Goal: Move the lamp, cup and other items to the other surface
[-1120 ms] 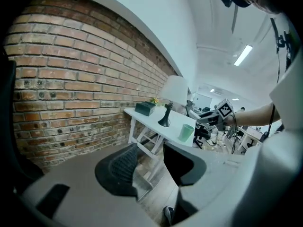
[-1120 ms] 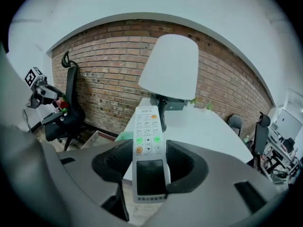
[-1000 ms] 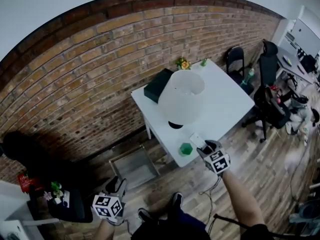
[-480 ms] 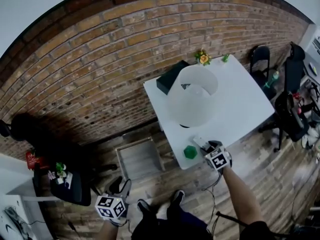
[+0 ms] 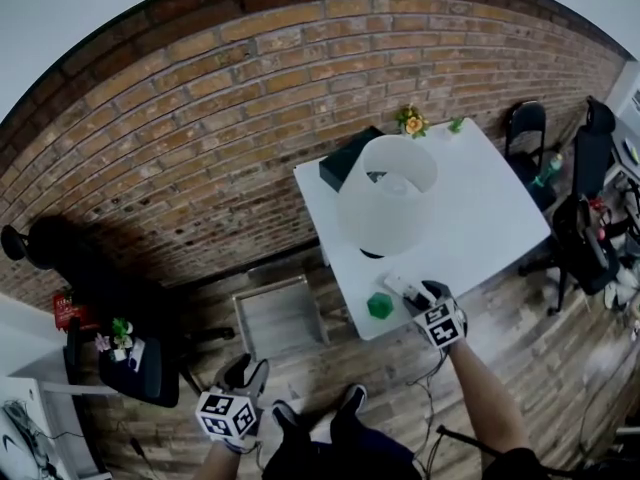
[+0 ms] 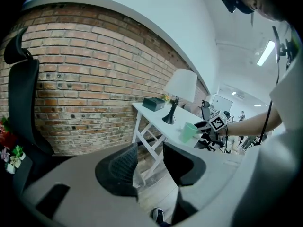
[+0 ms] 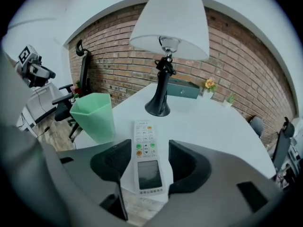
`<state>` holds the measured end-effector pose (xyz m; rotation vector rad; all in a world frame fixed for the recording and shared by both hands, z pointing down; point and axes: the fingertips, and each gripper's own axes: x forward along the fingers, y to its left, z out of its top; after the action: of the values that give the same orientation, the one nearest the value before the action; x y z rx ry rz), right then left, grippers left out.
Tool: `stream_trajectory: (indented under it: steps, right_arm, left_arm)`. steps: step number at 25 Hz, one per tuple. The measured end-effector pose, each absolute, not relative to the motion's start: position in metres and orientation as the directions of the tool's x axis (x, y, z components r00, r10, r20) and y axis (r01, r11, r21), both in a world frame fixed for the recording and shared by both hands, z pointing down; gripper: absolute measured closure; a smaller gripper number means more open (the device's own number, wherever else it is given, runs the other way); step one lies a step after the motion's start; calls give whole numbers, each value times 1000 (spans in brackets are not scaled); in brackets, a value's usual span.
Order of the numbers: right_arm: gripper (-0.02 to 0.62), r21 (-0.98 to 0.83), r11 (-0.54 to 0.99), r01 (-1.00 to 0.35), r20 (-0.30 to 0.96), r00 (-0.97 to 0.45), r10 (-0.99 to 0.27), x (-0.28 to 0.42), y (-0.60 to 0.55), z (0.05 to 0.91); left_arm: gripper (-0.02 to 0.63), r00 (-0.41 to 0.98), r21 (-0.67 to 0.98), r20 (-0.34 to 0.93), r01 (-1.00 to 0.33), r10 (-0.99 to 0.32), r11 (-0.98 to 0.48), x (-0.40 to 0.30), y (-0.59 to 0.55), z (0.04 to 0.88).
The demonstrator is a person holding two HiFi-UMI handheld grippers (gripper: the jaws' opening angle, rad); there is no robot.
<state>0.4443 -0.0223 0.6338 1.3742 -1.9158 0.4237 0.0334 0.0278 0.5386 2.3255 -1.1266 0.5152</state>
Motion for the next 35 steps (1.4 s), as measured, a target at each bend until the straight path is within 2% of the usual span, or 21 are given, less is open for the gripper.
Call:
stream_trajectory:
  steps: [2, 5, 7, 12, 21, 25, 35]
  right_arm:
    - [366, 163, 324, -932, 679, -133, -722, 448, -16, 610]
    - [457, 161, 195, -968, 597, -62, -800, 451, -3, 567]
    - [491, 141, 103, -985, 529, -13, -848, 450, 8, 536]
    - [589, 70, -41, -997, 363, 63, -930, 413, 40, 453]
    - [591, 8, -80, -997, 135, 80, -988, 296, 78, 354]
    - [591, 32, -50, -998, 85, 53, -995, 242, 88, 320]
    - [591, 149, 27, -988, 4, -27, -1000, 126, 93, 272]
  left_arm:
    - [436, 598, 272, 517, -793, -612, -545, 32, 26, 534]
    - [437, 611, 266, 497, -784, -617, -561, 22, 19, 524]
    - [437, 621, 260, 476, -776, -623, -574, 13, 12, 515]
    - [437, 661, 264, 412, -745, -627, -612, -13, 5, 478]
    - [446, 739, 211, 220, -674, -637, -708, -61, -6, 384]
    - [449, 758, 140, 152, -652, -634, -746, -84, -2, 345]
    - [457, 778, 92, 41, -628, -627, -773, -132, 2, 292]
